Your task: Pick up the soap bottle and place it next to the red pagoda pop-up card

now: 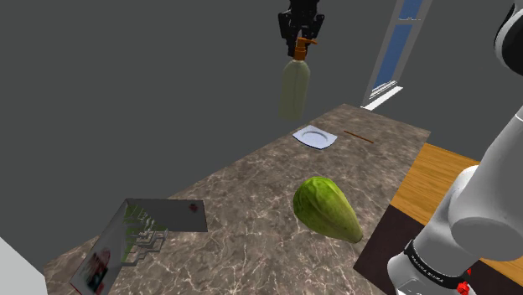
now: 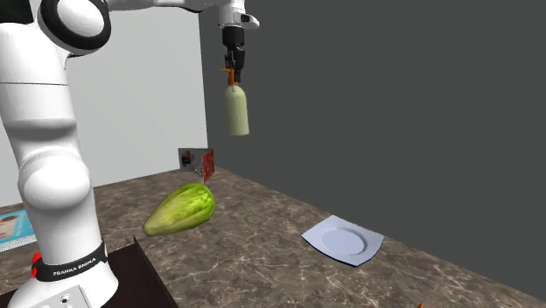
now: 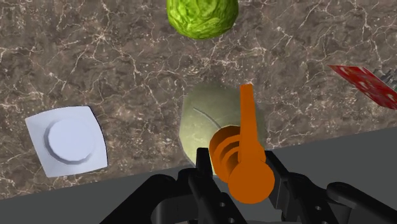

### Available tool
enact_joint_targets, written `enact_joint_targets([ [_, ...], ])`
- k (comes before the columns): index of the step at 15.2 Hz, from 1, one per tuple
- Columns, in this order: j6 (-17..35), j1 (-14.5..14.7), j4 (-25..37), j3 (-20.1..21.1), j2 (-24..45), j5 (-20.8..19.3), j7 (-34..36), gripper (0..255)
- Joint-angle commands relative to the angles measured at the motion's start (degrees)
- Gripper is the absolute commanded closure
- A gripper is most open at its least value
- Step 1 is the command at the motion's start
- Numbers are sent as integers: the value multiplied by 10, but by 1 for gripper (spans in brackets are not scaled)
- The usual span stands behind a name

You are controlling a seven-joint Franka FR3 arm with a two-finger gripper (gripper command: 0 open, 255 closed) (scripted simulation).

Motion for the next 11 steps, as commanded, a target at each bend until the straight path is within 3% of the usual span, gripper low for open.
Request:
enact_joint_targets([
  [1,1,16,-2,16,-1,0,32,255],
  [11,-14,93,58,88,45,-7,180,255],
])
